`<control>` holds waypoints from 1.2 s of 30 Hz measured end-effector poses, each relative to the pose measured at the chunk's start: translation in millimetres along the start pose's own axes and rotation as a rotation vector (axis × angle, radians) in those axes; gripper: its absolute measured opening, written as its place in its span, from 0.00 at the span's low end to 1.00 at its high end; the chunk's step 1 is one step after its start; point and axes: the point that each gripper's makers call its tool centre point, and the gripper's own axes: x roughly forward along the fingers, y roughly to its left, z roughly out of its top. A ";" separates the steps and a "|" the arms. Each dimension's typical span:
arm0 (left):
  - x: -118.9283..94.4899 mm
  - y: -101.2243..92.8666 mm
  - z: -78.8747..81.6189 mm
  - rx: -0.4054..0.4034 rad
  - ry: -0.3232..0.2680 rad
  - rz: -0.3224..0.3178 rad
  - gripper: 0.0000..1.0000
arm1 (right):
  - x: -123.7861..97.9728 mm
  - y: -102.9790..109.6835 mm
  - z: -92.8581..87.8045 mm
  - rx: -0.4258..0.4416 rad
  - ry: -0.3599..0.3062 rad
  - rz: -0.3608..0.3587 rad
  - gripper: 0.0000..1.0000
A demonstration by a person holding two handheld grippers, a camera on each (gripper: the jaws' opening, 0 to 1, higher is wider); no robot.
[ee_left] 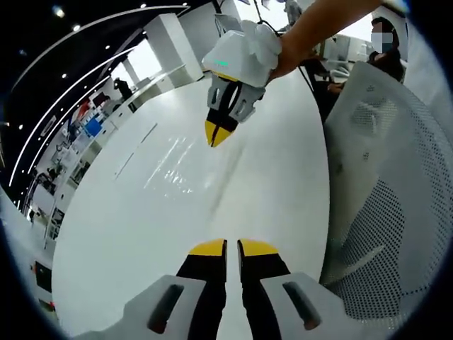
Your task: Open the resealable bag by pulling the two sides of the seal apart until the entire bag opening is separated and visibly accessible.
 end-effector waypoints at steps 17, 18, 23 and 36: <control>0.5 1.6 -0.8 -0.040 -0.016 0.002 0.06 | -4.0 9.9 11.0 0.309 -0.096 0.077 0.04; 0.4 1.7 -0.9 -0.042 -0.017 0.003 0.06 | -4.3 10.6 12.5 0.316 -0.104 0.082 0.04; -1.7 2.5 -1.8 -0.097 -0.040 0.013 0.07 | -3.3 15.4 13.5 0.346 -0.113 0.099 0.07; -12.7 -7.3 -11.9 -0.134 -0.057 0.022 0.08 | -13.3 15.8 13.0 0.453 -0.148 0.087 0.12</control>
